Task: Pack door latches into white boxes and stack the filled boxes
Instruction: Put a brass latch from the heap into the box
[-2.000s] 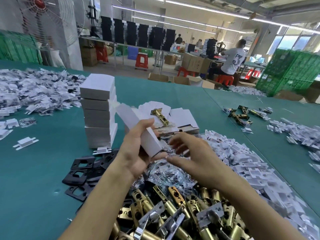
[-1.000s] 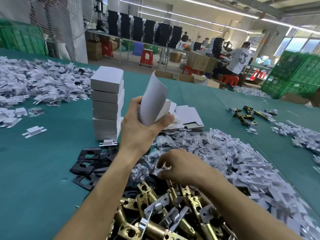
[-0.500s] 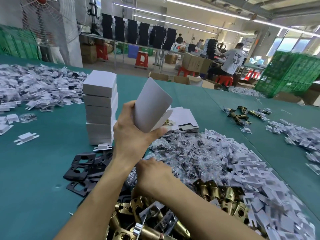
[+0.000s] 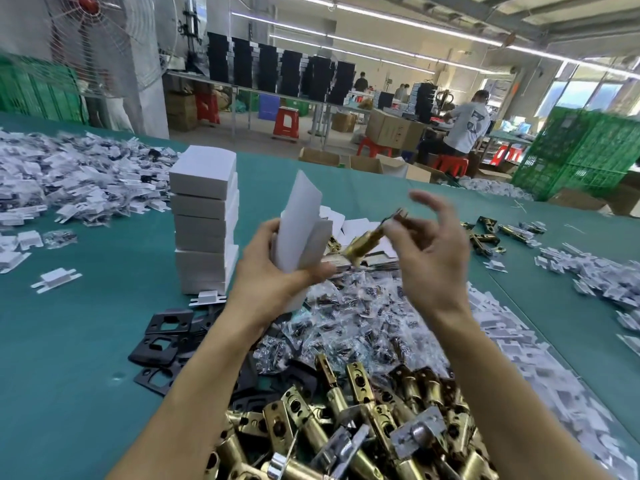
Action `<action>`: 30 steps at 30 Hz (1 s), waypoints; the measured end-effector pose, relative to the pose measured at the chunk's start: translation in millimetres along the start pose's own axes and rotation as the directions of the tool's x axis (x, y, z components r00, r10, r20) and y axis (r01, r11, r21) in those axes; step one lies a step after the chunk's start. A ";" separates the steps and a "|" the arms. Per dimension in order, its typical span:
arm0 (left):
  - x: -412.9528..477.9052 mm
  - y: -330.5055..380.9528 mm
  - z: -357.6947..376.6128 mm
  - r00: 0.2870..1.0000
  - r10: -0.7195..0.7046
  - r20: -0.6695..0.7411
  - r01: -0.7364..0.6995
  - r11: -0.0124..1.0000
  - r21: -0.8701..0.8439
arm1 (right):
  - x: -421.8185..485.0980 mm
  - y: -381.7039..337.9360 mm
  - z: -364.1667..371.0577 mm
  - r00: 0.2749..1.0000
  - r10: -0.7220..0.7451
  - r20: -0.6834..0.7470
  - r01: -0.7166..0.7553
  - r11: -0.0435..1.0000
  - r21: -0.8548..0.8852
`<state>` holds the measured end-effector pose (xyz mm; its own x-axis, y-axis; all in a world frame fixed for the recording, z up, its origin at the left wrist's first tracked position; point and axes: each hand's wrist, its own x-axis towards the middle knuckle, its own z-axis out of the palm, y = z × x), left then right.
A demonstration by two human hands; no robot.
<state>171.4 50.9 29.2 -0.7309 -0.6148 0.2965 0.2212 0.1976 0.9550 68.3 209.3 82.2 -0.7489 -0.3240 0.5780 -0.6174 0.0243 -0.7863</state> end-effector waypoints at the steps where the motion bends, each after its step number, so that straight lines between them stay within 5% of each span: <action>1: -0.2 -1.1 -0.2 0.996 -0.047 0.075 0.048 0.999 -0.013 | 5.0 -3.9 -5.8 0.997 -0.056 -0.047 0.059 0.996 0.066; 6: -1.0 -5.7 -0.2 0.919 -0.188 0.346 0.215 0.976 -0.041 | 14.6 -24.3 -17.7 0.968 -0.251 -0.002 0.247 0.950 0.191; 15: -3.2 -5.9 2.6 0.890 -0.178 0.420 0.234 0.968 -0.087 | 1.0 -31.8 0.3 0.961 -0.178 0.214 0.130 0.967 0.218; 18: -3.3 -5.9 3.0 0.901 -0.129 0.414 0.196 0.973 -0.123 | 2.8 -34.0 4.6 0.945 -0.112 0.307 0.074 0.988 0.132; 22: -3.9 -6.0 4.4 0.904 -0.076 0.420 0.147 0.979 -0.139 | 5.3 -31.6 6.2 0.900 -0.116 0.420 0.175 0.979 -0.104; 26: -3.3 -6.8 2.8 0.919 -0.092 0.383 0.177 0.965 -0.193 | 3.6 -21.3 3.8 0.925 -0.120 0.359 0.199 0.961 -0.190; 30: -3.1 -3.9 -0.5 0.928 -0.099 0.360 0.219 0.924 -0.312 | 2.9 9.4 -13.0 0.985 0.013 0.174 0.007 0.994 -0.113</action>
<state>173.1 51.6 24.5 -0.9324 -0.3146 0.1779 0.2456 -0.1904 0.9505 57.2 220.9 79.3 -0.7037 -0.4829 0.5211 -0.6459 0.1292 -0.7524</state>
